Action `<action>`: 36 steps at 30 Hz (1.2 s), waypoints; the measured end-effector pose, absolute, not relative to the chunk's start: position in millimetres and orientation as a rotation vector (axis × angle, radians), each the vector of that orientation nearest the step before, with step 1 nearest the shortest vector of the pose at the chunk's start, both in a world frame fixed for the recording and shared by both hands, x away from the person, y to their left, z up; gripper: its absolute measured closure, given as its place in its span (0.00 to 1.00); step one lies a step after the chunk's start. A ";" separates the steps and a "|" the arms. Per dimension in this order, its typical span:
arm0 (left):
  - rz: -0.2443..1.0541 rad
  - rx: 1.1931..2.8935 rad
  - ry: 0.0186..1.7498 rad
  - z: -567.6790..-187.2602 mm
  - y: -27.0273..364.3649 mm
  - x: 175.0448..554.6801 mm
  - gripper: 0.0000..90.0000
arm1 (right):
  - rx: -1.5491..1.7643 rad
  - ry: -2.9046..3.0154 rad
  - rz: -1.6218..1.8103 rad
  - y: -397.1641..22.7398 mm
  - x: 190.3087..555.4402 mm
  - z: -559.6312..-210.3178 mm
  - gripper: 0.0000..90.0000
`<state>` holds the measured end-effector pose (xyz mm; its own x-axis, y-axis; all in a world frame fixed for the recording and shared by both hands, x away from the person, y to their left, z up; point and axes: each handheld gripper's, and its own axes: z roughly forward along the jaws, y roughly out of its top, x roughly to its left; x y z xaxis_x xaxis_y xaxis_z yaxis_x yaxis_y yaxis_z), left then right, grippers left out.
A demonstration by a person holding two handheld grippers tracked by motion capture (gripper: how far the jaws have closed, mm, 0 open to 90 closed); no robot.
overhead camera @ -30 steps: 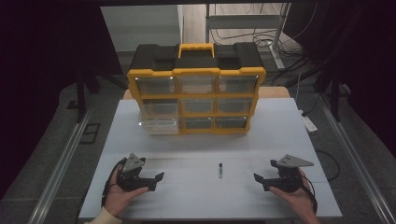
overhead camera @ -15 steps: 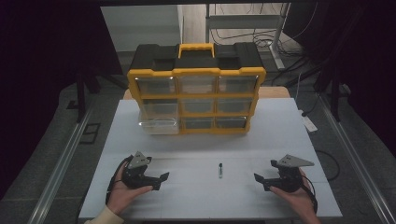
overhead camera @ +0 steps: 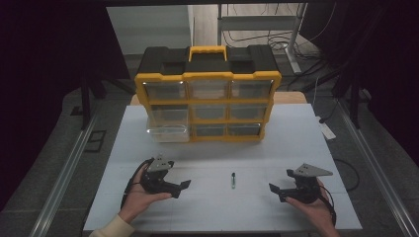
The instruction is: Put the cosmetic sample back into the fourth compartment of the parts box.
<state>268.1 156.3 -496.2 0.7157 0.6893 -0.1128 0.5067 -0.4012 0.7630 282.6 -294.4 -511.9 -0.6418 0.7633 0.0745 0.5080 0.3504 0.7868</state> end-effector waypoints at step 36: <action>0.247 2.137 0.745 -473.7 111.0 287.2 0.11 | 1.126 2.308 1.180 -296.3 282.0 -512.1 0.12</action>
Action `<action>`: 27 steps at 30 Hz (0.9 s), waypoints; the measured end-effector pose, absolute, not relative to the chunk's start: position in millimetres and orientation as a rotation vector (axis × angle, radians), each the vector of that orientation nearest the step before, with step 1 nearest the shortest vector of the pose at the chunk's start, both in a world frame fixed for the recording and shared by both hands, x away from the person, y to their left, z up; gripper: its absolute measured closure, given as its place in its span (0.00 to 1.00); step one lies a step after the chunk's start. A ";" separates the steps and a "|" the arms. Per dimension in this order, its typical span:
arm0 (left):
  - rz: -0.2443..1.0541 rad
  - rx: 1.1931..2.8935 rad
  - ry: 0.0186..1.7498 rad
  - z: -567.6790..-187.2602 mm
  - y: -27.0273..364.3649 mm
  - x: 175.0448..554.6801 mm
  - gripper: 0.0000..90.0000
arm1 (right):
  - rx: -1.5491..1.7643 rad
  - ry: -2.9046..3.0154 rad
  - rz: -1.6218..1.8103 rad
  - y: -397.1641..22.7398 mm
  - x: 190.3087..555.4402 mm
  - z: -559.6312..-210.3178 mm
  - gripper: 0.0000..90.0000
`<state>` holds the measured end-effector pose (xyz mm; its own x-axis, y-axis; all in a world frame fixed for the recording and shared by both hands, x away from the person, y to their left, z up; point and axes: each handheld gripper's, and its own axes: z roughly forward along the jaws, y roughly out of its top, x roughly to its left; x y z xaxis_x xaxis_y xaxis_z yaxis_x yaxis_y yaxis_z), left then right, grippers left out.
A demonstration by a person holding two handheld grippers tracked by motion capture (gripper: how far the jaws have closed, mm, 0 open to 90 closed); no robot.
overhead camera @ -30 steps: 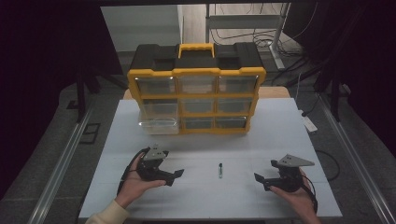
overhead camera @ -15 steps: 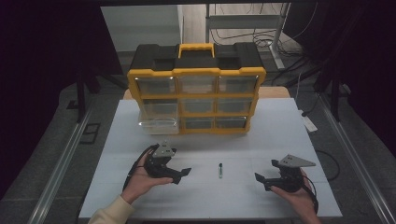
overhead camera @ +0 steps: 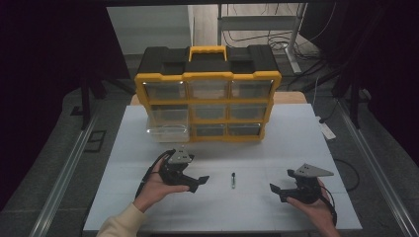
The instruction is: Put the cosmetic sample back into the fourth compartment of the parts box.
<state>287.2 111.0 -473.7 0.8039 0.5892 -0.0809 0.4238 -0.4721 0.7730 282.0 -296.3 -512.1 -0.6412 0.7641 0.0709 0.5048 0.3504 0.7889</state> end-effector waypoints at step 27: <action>0.261 2.193 0.681 -478.0 86.8 305.4 0.11 | 1.135 2.290 1.234 -299.9 281.7 -504.6 0.12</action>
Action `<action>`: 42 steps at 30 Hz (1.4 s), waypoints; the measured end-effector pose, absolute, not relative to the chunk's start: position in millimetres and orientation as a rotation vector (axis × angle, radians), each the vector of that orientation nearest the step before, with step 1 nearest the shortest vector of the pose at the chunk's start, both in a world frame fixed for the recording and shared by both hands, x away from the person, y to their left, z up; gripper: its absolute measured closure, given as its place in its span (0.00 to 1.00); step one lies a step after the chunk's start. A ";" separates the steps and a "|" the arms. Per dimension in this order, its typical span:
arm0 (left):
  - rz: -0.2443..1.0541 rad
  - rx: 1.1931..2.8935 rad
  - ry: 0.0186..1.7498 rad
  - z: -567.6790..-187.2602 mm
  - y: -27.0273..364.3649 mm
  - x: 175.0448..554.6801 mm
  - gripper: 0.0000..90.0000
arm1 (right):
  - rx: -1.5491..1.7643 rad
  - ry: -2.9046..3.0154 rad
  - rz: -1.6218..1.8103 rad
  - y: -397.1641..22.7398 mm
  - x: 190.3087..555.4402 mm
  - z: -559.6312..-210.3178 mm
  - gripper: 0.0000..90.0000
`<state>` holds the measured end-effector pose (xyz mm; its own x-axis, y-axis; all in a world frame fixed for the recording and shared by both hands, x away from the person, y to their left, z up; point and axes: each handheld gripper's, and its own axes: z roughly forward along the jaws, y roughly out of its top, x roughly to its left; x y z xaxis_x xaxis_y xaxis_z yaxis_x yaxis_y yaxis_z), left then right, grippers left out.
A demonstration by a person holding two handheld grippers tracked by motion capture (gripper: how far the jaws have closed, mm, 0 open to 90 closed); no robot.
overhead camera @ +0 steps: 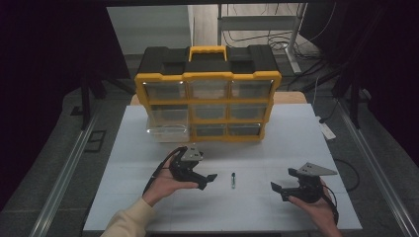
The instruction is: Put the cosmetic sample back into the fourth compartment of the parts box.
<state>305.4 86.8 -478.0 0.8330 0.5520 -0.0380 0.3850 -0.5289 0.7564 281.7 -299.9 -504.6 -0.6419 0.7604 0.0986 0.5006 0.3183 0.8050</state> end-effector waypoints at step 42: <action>0.163 2.313 0.491 -493.9 35.3 327.2 0.10 | 1.121 2.314 1.193 -297.4 282.3 -510.6 0.12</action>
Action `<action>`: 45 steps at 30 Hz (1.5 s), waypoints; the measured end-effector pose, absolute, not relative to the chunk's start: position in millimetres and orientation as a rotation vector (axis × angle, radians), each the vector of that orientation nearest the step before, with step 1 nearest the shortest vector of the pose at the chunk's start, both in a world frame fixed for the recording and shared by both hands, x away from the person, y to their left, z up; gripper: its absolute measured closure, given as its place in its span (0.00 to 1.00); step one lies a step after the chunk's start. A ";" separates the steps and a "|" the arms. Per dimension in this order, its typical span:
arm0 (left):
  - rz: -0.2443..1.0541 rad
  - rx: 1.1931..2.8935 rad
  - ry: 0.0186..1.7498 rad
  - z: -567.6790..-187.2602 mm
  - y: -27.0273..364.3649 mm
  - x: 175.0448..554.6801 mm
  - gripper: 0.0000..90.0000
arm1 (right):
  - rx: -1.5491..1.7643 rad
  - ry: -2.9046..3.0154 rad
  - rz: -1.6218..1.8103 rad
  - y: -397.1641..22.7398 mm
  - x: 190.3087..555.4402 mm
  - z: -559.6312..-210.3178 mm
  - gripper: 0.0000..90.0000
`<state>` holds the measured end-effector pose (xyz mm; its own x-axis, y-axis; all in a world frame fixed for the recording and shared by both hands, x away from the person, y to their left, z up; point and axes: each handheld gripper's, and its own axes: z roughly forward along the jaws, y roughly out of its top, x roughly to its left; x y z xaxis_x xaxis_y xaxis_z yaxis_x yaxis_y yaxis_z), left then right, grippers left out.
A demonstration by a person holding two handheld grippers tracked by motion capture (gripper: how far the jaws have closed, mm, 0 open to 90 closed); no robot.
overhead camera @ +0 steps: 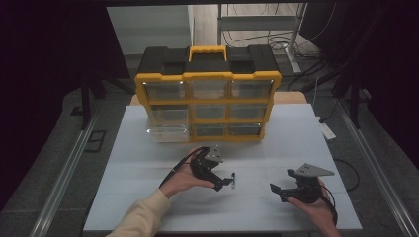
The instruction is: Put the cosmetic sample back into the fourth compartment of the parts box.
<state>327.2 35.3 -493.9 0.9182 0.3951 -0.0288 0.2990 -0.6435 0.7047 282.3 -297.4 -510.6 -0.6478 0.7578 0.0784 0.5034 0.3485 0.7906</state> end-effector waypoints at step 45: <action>0.074 2.462 0.275 -526.3 -1.2 341.0 0.12 | 1.130 2.302 1.179 -299.9 282.2 -512.1 0.13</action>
<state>341.0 -1.2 -526.3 0.9764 0.2153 -0.0150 0.1784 -0.7659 0.6178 282.2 -299.9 -512.1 -0.6370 0.7677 0.0704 0.5056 0.3471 0.7898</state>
